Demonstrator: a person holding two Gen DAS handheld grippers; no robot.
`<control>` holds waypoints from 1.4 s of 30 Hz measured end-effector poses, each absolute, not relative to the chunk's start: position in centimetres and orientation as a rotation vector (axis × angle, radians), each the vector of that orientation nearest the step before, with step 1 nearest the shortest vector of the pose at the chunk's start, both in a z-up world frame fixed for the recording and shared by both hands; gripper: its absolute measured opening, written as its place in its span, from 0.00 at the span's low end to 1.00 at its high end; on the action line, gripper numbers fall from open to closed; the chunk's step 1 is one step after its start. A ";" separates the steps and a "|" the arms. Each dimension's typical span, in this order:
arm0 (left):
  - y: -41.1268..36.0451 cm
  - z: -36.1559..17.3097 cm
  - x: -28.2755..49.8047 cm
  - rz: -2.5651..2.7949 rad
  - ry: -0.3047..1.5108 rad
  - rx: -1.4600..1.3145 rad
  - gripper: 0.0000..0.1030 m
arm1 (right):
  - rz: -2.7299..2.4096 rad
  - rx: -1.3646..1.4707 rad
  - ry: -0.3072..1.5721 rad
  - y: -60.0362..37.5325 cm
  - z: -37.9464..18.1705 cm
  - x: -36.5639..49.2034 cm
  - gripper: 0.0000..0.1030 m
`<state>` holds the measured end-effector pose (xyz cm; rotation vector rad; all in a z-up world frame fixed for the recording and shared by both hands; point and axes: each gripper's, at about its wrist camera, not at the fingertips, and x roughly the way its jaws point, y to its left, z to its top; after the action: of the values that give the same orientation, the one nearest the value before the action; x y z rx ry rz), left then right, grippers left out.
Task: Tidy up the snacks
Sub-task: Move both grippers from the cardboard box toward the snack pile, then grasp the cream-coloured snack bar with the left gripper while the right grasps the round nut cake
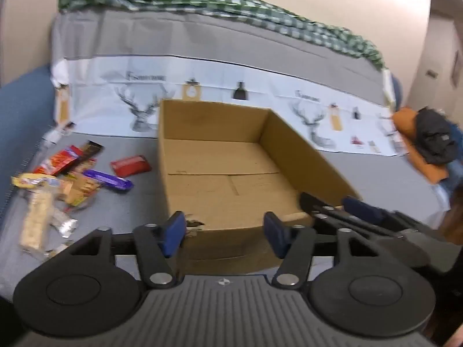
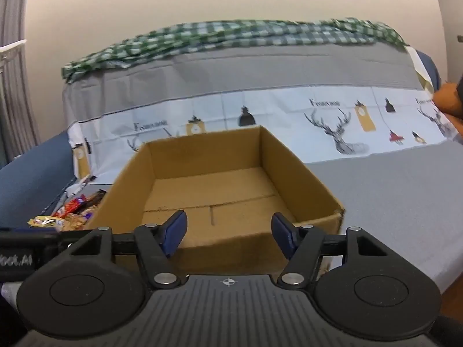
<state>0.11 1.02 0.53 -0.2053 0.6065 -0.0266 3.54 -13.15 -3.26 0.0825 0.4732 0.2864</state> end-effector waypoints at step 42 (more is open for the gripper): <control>24.2 -4.5 4.1 0.003 0.602 -0.305 0.02 | 0.580 0.053 0.507 -2.0 -3.1 3.1 0.43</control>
<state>4.12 24.16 -4.51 -0.3045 0.6019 0.0028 3.14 -2.04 -3.06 0.0525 0.5073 0.5801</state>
